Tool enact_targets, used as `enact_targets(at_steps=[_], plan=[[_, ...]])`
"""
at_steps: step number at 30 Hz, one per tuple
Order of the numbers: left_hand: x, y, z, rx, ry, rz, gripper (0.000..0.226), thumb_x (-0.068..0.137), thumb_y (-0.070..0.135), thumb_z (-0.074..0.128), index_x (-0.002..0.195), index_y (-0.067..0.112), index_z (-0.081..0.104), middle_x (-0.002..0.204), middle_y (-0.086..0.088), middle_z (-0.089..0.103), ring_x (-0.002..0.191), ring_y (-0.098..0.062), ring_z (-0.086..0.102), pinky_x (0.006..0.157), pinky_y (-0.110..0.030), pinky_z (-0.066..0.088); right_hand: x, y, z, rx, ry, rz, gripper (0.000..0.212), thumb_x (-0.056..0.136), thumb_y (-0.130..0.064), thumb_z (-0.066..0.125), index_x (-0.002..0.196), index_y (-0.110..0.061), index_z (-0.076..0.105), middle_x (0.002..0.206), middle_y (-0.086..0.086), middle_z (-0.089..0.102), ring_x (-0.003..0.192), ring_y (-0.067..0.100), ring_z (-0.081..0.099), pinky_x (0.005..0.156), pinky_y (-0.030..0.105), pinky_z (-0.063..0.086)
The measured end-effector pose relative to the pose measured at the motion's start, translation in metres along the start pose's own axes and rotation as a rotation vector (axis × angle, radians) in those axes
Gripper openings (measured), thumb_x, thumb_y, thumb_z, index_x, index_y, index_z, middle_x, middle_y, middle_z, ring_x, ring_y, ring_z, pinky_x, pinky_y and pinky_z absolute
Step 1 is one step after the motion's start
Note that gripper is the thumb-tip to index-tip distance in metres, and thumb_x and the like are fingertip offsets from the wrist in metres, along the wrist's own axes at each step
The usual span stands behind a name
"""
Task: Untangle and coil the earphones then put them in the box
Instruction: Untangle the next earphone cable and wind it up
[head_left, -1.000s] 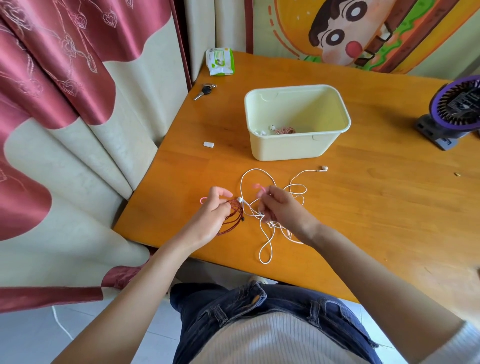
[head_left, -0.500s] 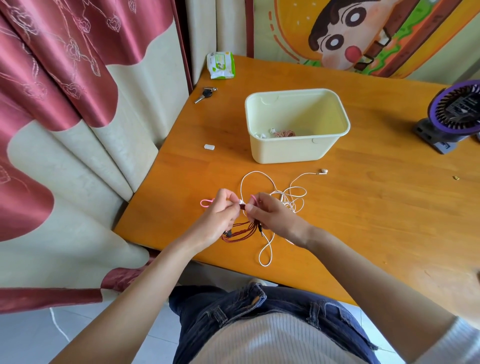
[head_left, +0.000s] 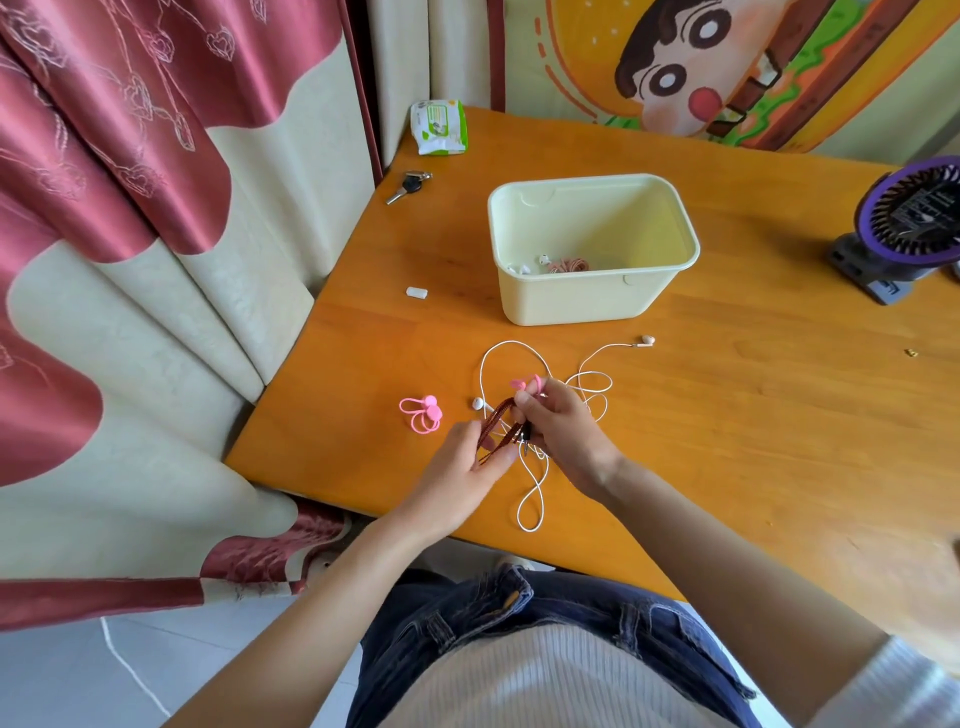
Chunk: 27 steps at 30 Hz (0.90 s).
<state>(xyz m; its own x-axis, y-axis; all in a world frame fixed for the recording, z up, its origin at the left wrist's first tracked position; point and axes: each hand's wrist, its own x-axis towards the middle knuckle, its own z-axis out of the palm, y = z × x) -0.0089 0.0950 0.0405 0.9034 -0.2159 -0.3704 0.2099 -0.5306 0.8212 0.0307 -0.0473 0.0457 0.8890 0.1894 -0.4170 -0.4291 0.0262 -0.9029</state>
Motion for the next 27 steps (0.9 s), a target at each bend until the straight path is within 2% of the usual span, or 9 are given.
enact_targets(at_steps=[3,5,8,12,15,19,20,23,27], plan=[[0.004,0.004,0.005,-0.045,0.025,-0.051,0.029,0.090,0.046,0.054,0.107,0.022,0.055,0.092,0.004,0.053,0.076,-0.009,0.049,0.064,-0.013,0.034,-0.001,0.000,0.004,0.105,0.027,0.004,0.013,0.099,-0.013,0.042,0.086,-0.013,0.042,0.070,0.000,0.050,0.068,0.013,0.052,0.074,0.030,0.047],[0.006,0.008,0.006,-0.149,-0.029,-0.069,0.037,0.086,0.053,0.052,0.109,0.025,0.059,0.097,-0.003,0.062,0.079,-0.013,0.052,0.071,-0.023,0.037,-0.002,-0.001,0.006,0.117,0.037,-0.016,0.015,0.099,-0.012,0.042,0.085,-0.012,0.041,0.070,0.000,0.051,0.065,0.013,0.055,0.068,0.031,0.047],[0.007,0.016,0.006,-0.257,-0.077,-0.090,0.036,0.093,0.048,0.047,0.099,0.016,0.061,0.076,-0.006,0.051,0.064,-0.015,0.042,0.062,-0.031,0.032,-0.004,-0.003,0.006,0.126,0.034,-0.062,0.017,0.099,-0.012,0.041,0.082,-0.012,0.039,0.068,0.000,0.051,0.057,0.008,0.054,0.052,0.026,0.045],[0.010,0.017,0.010,-0.202,-0.053,-0.098,0.029,0.099,0.036,0.040,0.102,0.017,0.062,0.078,-0.005,0.050,0.071,-0.016,0.044,0.064,-0.025,0.032,-0.005,-0.004,0.006,0.125,0.037,-0.098,0.017,0.099,-0.009,0.040,0.083,-0.013,0.039,0.067,-0.001,0.051,0.058,-0.001,0.057,0.056,0.019,0.041],[0.009,0.021,0.008,-0.209,-0.046,-0.120,0.024,0.101,0.030,0.038,0.092,0.022,0.059,0.071,0.006,0.051,0.064,-0.006,0.044,0.059,-0.015,0.034,-0.006,-0.002,0.005,0.149,0.042,-0.101,0.019,0.099,-0.010,0.041,0.081,-0.014,0.038,0.068,0.000,0.052,0.061,0.009,0.053,0.055,0.021,0.042],[0.010,0.026,0.009,-0.260,-0.079,-0.112,0.021,0.101,0.029,0.039,0.109,0.022,0.057,0.090,0.005,0.064,0.078,-0.005,0.051,0.073,-0.022,0.039,-0.008,-0.001,0.004,0.148,0.051,-0.110,0.018,0.099,-0.012,0.042,0.081,-0.014,0.038,0.069,-0.002,0.055,0.056,0.009,0.051,0.040,0.022,0.036],[0.010,0.026,0.010,-0.263,-0.074,-0.111,0.020,0.101,0.028,0.039,0.106,0.020,0.056,0.085,0.006,0.061,0.074,-0.006,0.049,0.071,-0.023,0.038,-0.008,-0.001,0.004,0.152,0.054,-0.115,0.015,0.099,-0.012,0.042,0.084,-0.012,0.039,0.070,-0.002,0.056,0.057,0.008,0.053,0.042,0.022,0.039],[0.011,0.023,0.009,-0.241,-0.060,-0.120,0.018,0.101,0.025,0.038,0.098,0.018,0.054,0.079,0.005,0.049,0.071,-0.009,0.043,0.068,-0.024,0.034,-0.005,0.004,0.002,0.146,0.071,-0.096,0.004,0.098,-0.010,0.043,0.094,-0.009,0.042,0.073,0.000,0.058,0.068,0.008,0.057,0.065,0.022,0.046],[0.011,0.017,0.002,0.057,-0.134,-0.175,0.024,0.102,0.029,0.033,0.104,0.018,0.054,0.095,-0.001,0.058,0.088,-0.019,0.055,0.079,-0.033,0.041,-0.003,0.007,-0.011,-0.147,-0.038,0.001,0.009,0.097,-0.018,0.048,0.095,-0.010,0.047,0.081,0.003,0.060,0.064,0.007,0.046,0.061,0.020,0.038]])
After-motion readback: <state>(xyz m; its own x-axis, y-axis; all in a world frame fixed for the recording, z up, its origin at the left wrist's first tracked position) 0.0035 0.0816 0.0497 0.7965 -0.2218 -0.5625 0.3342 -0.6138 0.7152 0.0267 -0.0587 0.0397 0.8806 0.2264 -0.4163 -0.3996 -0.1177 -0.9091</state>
